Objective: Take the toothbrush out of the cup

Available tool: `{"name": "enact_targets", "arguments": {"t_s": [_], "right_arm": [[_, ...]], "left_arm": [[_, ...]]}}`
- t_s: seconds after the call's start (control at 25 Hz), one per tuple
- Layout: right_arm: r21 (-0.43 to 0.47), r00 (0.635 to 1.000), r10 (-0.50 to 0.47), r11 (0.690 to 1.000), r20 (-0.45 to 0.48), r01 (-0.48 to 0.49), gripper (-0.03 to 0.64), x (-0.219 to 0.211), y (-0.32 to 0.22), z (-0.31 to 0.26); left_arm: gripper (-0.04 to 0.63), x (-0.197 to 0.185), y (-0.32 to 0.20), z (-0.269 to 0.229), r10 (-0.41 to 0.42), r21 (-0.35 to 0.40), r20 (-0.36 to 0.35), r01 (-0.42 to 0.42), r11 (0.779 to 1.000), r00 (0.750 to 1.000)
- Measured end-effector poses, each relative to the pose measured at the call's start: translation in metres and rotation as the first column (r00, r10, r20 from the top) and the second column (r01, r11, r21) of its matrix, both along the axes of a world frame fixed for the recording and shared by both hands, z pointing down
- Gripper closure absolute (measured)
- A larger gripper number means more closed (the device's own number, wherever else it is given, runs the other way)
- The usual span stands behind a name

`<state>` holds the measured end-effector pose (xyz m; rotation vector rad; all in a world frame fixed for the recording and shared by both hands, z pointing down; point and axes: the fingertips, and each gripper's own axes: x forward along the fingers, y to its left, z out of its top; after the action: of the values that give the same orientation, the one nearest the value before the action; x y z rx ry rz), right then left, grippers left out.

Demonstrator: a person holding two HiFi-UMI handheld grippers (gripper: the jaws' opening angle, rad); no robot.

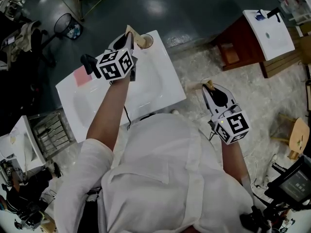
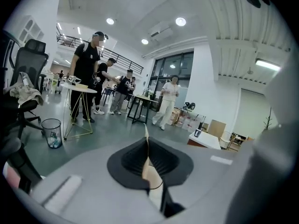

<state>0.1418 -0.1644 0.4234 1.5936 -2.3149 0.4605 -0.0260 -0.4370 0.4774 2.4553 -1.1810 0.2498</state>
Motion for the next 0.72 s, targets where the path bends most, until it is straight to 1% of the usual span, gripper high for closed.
{"name": "enact_targets", "arguments": {"t_s": [0.44, 0.72], "right_arm": [[0.012, 0.999, -0.035, 0.999, 0.019, 0.035, 0.589, 0.006, 0.003, 0.002], [0.019, 0.997, -0.071, 0.997, 0.026, 0.07, 0.589, 0.008, 0.01, 0.002]], "left_arm": [[0.586, -0.008, 0.013, -0.034, -0.033, 0.067, -0.027, 0.034, 0.997, 0.999], [0.586, -0.011, 0.035, -0.066, -0.034, 0.14, -0.045, 0.04, 0.989, 0.998]]}}
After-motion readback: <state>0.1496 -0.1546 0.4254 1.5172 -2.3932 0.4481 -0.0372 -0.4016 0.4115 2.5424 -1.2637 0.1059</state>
